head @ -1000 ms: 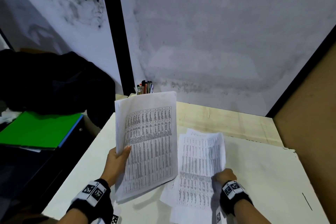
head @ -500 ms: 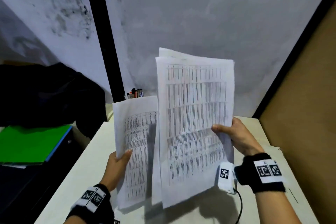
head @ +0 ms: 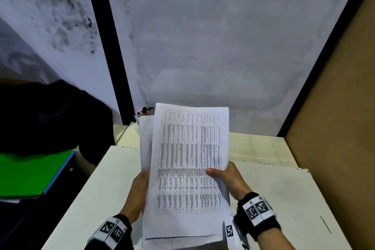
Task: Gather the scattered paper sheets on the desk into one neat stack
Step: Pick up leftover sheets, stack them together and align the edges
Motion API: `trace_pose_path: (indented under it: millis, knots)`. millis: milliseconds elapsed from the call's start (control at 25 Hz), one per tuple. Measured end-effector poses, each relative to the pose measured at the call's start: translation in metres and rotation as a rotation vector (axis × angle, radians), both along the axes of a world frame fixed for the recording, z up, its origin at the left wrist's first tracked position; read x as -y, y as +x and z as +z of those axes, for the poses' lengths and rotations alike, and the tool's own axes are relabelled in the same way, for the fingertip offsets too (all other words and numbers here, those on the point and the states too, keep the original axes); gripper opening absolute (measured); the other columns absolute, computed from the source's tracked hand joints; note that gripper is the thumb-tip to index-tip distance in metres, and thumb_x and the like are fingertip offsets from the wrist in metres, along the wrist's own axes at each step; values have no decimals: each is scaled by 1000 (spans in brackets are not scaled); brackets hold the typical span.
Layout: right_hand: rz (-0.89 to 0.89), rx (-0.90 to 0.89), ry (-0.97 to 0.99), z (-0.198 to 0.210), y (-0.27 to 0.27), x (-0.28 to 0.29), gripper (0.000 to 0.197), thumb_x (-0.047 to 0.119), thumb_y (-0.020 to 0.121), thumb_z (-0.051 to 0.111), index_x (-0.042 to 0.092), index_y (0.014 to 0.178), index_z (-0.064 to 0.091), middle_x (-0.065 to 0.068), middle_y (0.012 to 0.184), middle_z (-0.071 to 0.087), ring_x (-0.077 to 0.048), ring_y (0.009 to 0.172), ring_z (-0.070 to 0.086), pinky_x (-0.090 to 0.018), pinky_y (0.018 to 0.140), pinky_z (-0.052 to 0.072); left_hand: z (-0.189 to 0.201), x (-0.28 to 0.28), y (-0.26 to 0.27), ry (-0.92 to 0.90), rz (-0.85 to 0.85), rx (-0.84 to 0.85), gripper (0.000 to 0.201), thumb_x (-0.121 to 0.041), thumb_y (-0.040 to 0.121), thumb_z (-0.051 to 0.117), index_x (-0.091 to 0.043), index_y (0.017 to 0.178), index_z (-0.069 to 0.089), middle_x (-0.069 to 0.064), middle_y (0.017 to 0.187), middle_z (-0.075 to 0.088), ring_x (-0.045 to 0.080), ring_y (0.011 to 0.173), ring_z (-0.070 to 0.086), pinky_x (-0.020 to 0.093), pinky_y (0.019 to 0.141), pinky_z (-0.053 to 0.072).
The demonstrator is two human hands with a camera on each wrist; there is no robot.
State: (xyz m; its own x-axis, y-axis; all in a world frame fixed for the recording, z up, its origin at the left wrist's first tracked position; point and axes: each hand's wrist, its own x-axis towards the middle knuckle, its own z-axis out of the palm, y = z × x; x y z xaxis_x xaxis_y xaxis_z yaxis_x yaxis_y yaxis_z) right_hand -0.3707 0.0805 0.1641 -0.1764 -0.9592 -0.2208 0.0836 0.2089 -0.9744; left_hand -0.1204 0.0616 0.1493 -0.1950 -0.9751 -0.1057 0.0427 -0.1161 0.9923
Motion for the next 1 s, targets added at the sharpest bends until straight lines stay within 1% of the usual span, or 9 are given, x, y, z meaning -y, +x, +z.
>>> trace_pose_path:
  millis: [80,200,320,400,520,560,720,840,1000]
  knots:
    - [-96,17,-98,7,8,-4,24,-7,78,64,6,99,65,3,78,77,-11,79,73,-16,64,55,-1,5,-1,-52,36,-60,72,-71,63,58,-24,117,56,-10,110,68,7,103,63,33,93,48]
    - [-159,-32,-199,9,20,-7,22,-4,77,67,14,89,66,12,70,75,-2,71,71,-12,63,53,11,10,-8,-148,108,-24,35,-38,67,75,-25,98,63,-15,82,75,6,88,68,22,76,56]
    - [-115,-23,-217,5,26,-10,28,-5,74,70,14,94,67,8,78,76,-10,81,72,-18,69,56,13,9,-8,-131,133,-28,55,-48,40,79,-23,87,65,-16,72,75,7,78,71,26,73,56]
    - [-106,-22,-210,6,30,-14,27,-3,74,70,20,89,64,5,83,72,-15,82,68,-18,64,56,14,3,-9,-121,130,-18,56,-49,37,78,-24,85,66,-15,73,75,11,83,70,27,73,55]
    - [-126,-21,-236,10,39,-17,15,14,79,70,24,88,62,0,85,67,-16,84,63,-19,64,55,21,-4,-12,-163,113,-19,72,-74,30,73,-26,83,65,-16,73,75,6,74,69,19,63,55]
    - [-148,-19,-245,13,42,-17,12,26,79,69,24,89,62,0,84,66,-18,84,63,-22,66,55,25,-4,-13,-179,125,-30,73,-80,32,67,-27,83,65,-13,71,74,6,70,68,20,60,55]
    - [-241,-55,-306,29,58,-9,59,71,64,54,20,92,65,2,82,65,-18,79,62,-37,73,52,44,2,-19,-325,173,6,66,-86,55,44,-36,91,67,-12,70,67,8,64,58,20,55,48]
    - [-309,-75,-313,40,64,-3,49,71,65,45,24,75,58,5,73,58,-15,71,54,-32,68,45,56,7,-24,-362,266,49,65,-83,63,38,-29,87,68,-15,69,67,3,61,57,15,51,46]
    - [-321,-105,-291,51,65,-2,37,54,84,45,22,66,54,6,66,55,-13,65,51,-27,62,42,65,14,-25,-343,344,65,27,-41,79,46,-24,82,67,-4,83,66,14,75,58,24,63,45]
